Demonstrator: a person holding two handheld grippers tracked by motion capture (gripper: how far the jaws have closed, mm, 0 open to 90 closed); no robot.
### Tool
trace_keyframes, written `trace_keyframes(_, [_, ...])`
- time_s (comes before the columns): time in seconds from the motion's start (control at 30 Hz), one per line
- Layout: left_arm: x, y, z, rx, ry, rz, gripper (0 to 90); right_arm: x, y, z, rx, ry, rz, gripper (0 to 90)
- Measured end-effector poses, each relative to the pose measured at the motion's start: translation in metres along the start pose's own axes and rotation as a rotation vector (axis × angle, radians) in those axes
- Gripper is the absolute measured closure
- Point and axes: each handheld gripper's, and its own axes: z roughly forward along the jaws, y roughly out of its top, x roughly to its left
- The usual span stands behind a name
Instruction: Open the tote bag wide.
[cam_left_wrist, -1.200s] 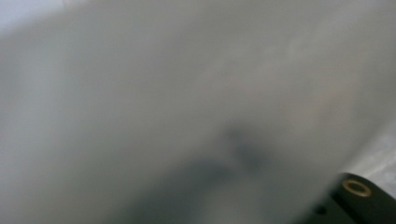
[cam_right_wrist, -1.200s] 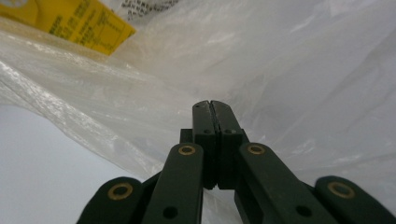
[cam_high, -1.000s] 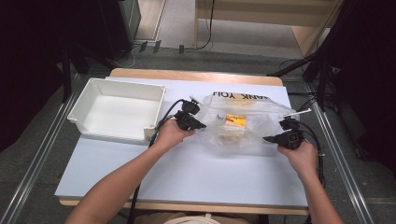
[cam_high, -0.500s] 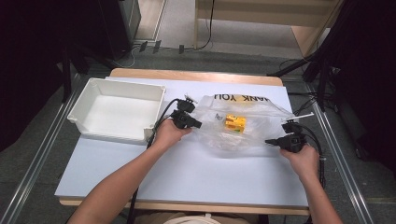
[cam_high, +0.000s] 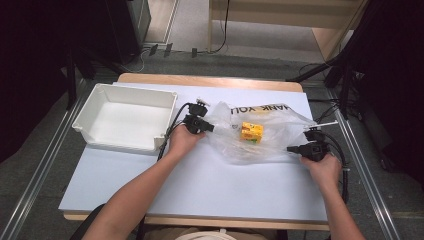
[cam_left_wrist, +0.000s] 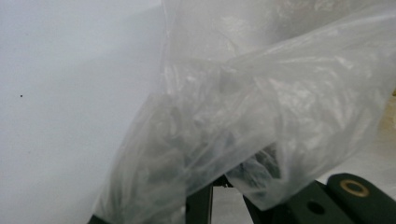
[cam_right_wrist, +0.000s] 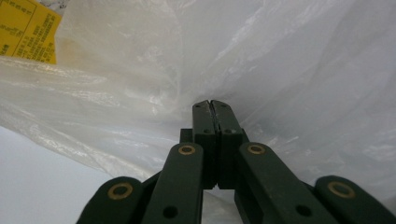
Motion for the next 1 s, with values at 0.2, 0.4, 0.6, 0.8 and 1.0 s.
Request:
trace_keyframes(0.2, [-0.005, 0.0, -0.001, -0.011, -0.006, 0.013, 90.0, 0.005, 0.0, -0.003, -0.008, 0.025, -0.014, 89.4])
trace_keyframes(0.4, [-0.007, 0.0, -0.001, 0.002, -0.012, 0.023, 90.0, 0.019, -0.001, -0.012, -0.071, 0.047, -0.084, 90.0])
trace_keyframes(0.6, [-0.004, 0.001, -0.004, 0.002, -0.006, 0.025, 90.0, 0.015, -0.002, -0.03, -0.16, 0.068, -0.062, 90.0])
trace_keyframes(0.8, [-0.002, 0.001, -0.001, 0.004, -0.009, 0.01, 90.0, 0.001, 0.001, -0.022, -0.121, 0.046, -0.01, 90.0])
trace_keyframes(1.0, [0.003, 0.001, 0.001, -0.005, 0.002, -0.002, 90.0, -0.005, 0.004, -0.004, -0.072, -0.002, 0.002, 90.0])
